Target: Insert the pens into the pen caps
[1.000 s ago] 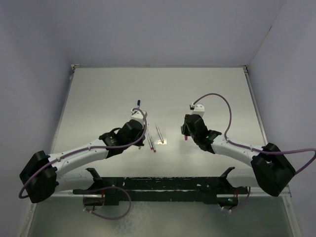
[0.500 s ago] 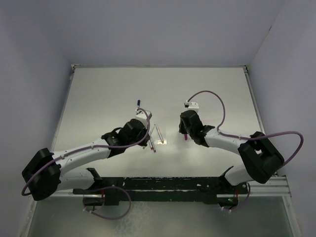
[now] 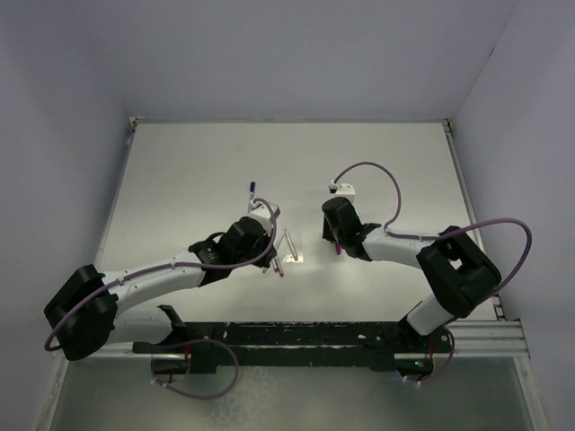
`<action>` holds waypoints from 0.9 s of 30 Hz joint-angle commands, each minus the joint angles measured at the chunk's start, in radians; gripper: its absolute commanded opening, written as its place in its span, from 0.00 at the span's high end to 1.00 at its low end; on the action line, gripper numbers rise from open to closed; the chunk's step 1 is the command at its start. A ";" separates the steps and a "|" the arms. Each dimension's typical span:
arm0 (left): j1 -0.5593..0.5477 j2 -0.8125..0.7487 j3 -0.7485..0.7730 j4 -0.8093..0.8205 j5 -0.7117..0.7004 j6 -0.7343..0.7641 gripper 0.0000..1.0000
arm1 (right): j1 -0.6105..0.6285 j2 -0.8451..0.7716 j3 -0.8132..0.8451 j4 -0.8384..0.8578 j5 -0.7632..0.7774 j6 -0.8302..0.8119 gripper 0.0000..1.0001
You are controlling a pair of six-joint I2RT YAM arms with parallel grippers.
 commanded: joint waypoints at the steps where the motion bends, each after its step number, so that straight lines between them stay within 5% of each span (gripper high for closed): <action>1: -0.002 0.012 -0.001 0.055 0.024 0.015 1.00 | -0.003 0.008 0.050 0.037 0.048 -0.027 0.76; 27: -0.001 0.004 -0.019 0.060 0.023 0.004 1.00 | -0.022 0.031 -0.002 0.018 0.043 0.042 0.77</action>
